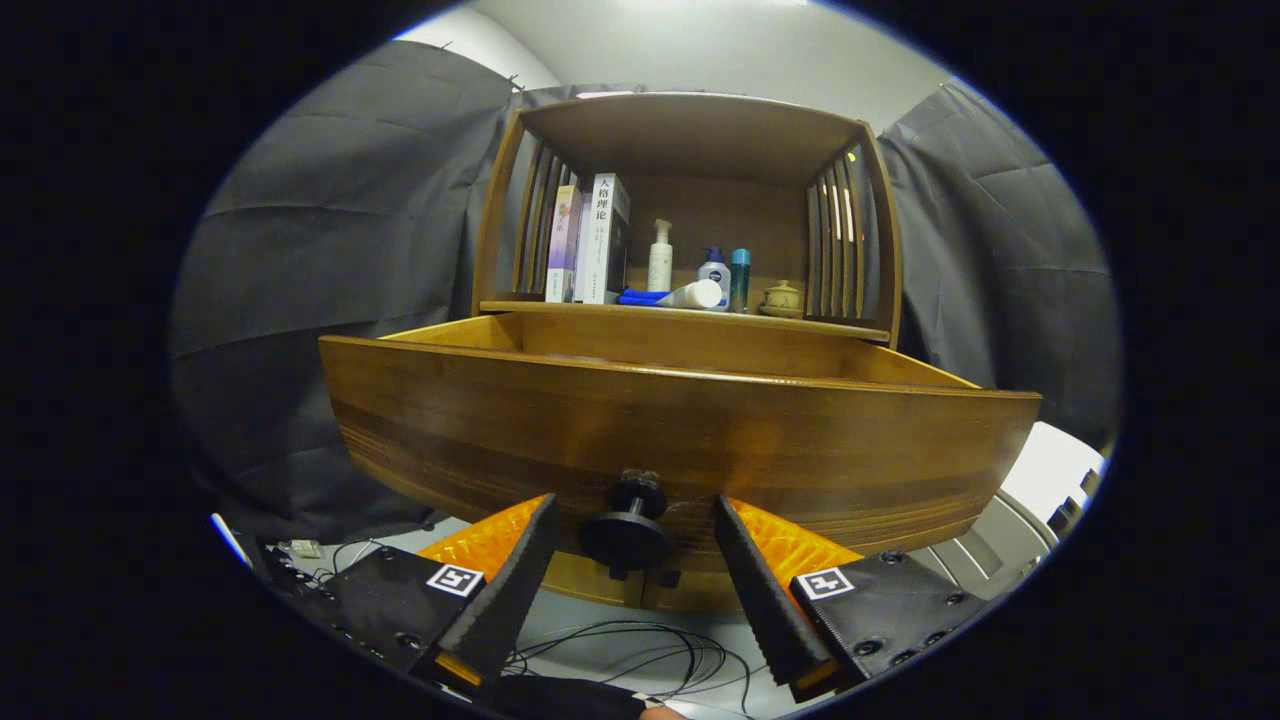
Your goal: Pull open the drawer, take out the items inside it, and place them on the countertop above the cabinet.
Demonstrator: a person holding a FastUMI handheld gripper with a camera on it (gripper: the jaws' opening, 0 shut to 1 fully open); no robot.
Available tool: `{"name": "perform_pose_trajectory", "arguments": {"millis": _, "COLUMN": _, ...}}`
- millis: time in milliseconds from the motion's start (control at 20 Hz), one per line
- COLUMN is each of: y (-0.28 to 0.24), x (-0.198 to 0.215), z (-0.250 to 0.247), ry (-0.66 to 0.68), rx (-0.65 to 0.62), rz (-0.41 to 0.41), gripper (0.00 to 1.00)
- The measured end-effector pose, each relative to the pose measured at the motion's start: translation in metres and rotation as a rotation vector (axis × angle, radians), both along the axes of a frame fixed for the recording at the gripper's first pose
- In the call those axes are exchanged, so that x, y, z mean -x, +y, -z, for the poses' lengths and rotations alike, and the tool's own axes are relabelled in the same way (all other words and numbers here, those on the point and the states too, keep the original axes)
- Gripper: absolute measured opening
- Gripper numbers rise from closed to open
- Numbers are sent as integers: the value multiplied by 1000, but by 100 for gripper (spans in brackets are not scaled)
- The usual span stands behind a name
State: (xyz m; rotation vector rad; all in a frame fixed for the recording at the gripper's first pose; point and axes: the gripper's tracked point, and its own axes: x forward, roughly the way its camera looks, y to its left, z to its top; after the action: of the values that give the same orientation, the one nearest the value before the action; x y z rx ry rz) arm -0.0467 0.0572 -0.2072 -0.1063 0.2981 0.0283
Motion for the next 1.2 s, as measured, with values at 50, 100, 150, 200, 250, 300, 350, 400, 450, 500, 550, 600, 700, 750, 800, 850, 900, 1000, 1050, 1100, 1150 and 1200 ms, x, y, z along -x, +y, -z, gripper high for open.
{"name": "perform_pose_trajectory", "arguments": {"millis": 50, "y": -1, "x": -1, "z": 0, "ry": 0, "rx": 9, "rz": 4, "gripper": 98}}
{"name": "perform_pose_trajectory", "arguments": {"millis": 100, "y": -3, "x": -2, "z": 0, "ry": -1, "rx": 14, "rz": 11, "gripper": 98}}
{"name": "perform_pose_trajectory", "arguments": {"millis": 150, "y": -4, "x": -3, "z": 0, "ry": -1, "rx": 13, "rz": 19, "gripper": 98}}
{"name": "perform_pose_trajectory", "arguments": {"millis": 200, "y": -5, "x": -4, "z": -1, "ry": -3, "rx": 7, "rz": 27, "gripper": 98}}
{"name": "perform_pose_trajectory", "arguments": {"millis": 250, "y": -4, "x": -6, "z": 0, "ry": -4, "rx": 8, "rz": 32, "gripper": 98}}
{"name": "perform_pose_trajectory", "arguments": {"millis": 300, "y": -4, "x": -7, "z": 0, "ry": -6, "rx": 13, "rz": 34, "gripper": 98}}
{"name": "perform_pose_trajectory", "arguments": {"millis": 350, "y": -4, "x": -7, "z": 0, "ry": -7, "rx": 21, "rz": 35, "gripper": 98}}
{"name": "perform_pose_trajectory", "arguments": {"millis": 400, "y": -4, "x": -7, "z": 0, "ry": -9, "rx": 25, "rz": 37, "gripper": 98}}
{"name": "perform_pose_trajectory", "arguments": {"millis": 450, "y": -4, "x": -7, "z": 0, "ry": -11, "rx": 25, "rz": 40, "gripper": 98}}
{"name": "perform_pose_trajectory", "arguments": {"millis": 500, "y": -4, "x": -8, "z": -1, "ry": -12, "rx": 25, "rz": 43, "gripper": 98}}
{"name": "perform_pose_trajectory", "arguments": {"millis": 550, "y": -4, "x": -7, "z": 0, "ry": -13, "rx": 26, "rz": 47, "gripper": 98}}
{"name": "perform_pose_trajectory", "arguments": {"millis": 600, "y": -5, "x": -8, "z": -1, "ry": -14, "rx": 24, "rz": 50, "gripper": 98}}
{"name": "perform_pose_trajectory", "arguments": {"millis": 700, "y": -4, "x": -11, "z": -2, "ry": -15, "rx": 21, "rz": 54, "gripper": 98}}
{"name": "perform_pose_trajectory", "arguments": {"millis": 750, "y": -5, "x": -12, "z": -1, "ry": -16, "rx": 20, "rz": 57, "gripper": 98}}
{"name": "perform_pose_trajectory", "arguments": {"millis": 800, "y": -5, "x": -12, "z": -2, "ry": -18, "rx": 20, "rz": 59, "gripper": 98}}
{"name": "perform_pose_trajectory", "arguments": {"millis": 850, "y": -5, "x": -15, "z": -2, "ry": -18, "rx": 19, "rz": 61, "gripper": 98}}
{"name": "perform_pose_trajectory", "arguments": {"millis": 900, "y": -5, "x": -17, "z": -2, "ry": -18, "rx": 18, "rz": 64, "gripper": 98}}
{"name": "perform_pose_trajectory", "arguments": {"millis": 1000, "y": -3, "x": -19, "z": -3, "ry": -18, "rx": 7, "rz": 64, "gripper": 99}}
{"name": "perform_pose_trajectory", "arguments": {"millis": 1050, "y": -4, "x": -21, "z": -3, "ry": -19, "rx": 3, "rz": 68, "gripper": 99}}
{"name": "perform_pose_trajectory", "arguments": {"millis": 1100, "y": -4, "x": -23, "z": -3, "ry": -21, "rx": 1, "rz": 72, "gripper": 100}}
{"name": "perform_pose_trajectory", "arguments": {"millis": 1150, "y": -5, "x": -25, "z": -4, "ry": -20, "rx": 0, "rz": 77, "gripper": 100}}
{"name": "perform_pose_trajectory", "arguments": {"millis": 1200, "y": -5, "x": -28, "z": -4, "ry": -23, "rx": -5, "rz": 78, "gripper": 100}}
